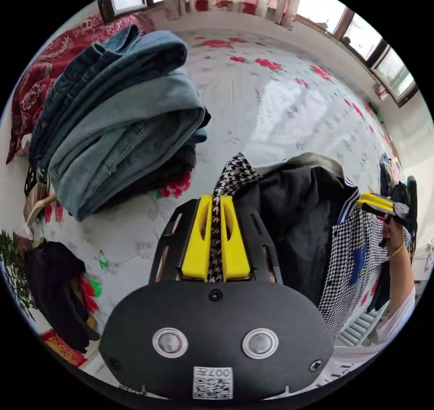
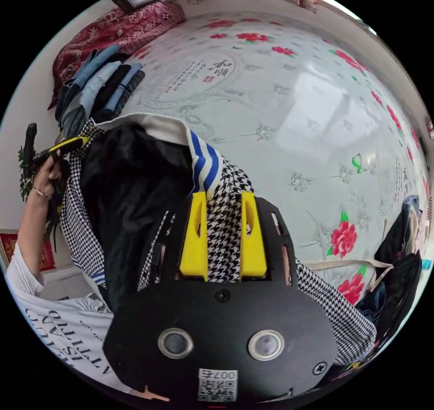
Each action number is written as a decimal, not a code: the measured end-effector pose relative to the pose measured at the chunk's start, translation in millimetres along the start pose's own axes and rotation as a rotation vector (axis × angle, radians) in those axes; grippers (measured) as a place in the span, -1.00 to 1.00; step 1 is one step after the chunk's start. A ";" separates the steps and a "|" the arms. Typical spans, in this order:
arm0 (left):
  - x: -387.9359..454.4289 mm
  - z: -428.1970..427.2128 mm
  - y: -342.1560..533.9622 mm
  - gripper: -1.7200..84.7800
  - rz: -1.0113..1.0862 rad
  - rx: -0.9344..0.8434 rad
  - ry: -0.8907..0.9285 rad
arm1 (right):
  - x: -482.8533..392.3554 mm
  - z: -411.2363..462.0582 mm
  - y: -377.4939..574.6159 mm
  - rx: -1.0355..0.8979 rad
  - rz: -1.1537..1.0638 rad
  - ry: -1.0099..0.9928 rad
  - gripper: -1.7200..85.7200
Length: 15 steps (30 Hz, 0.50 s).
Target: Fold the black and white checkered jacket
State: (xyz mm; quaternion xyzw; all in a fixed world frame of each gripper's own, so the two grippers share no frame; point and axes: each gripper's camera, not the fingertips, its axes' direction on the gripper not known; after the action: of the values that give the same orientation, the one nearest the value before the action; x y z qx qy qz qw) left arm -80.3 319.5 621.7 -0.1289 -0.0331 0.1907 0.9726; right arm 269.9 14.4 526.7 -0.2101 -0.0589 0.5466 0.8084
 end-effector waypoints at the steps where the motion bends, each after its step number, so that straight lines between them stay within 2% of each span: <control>1: -0.9 -5.6 6.0 -0.89 0.005 0.029 0.009 | -1.0 -6.0 12.4 0.059 0.014 -0.023 -0.78; 4: 0.0 -47.9 53.7 -0.81 0.084 0.148 -0.038 | -14.0 -49.5 76.9 0.280 -0.027 -0.042 -0.78; 7: 2.2 -85.8 135.9 -0.81 0.122 0.226 -0.113 | -29.7 -66.8 164.9 0.386 -0.066 -0.106 -0.78; 9: 5.5 -94.9 189.6 -0.81 0.131 0.212 -0.085 | -41.0 -55.9 215.9 0.349 -0.058 -0.161 -0.79; 12: 21.0 -90.9 289.5 -0.81 0.131 0.074 0.009 | -75.5 -24.6 298.8 0.216 -0.048 -0.210 -0.80; 15: 38.1 -85.0 340.7 -0.79 0.167 -0.019 0.071 | -130.1 2.6 366.0 0.082 -0.127 -0.269 -0.80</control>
State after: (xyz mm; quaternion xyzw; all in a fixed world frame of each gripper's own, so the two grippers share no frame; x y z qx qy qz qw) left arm -158.9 618.4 450.5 -0.1471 0.0107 0.2660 0.9526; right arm -96.8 11.8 398.6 -0.0975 -0.1576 0.5197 0.8340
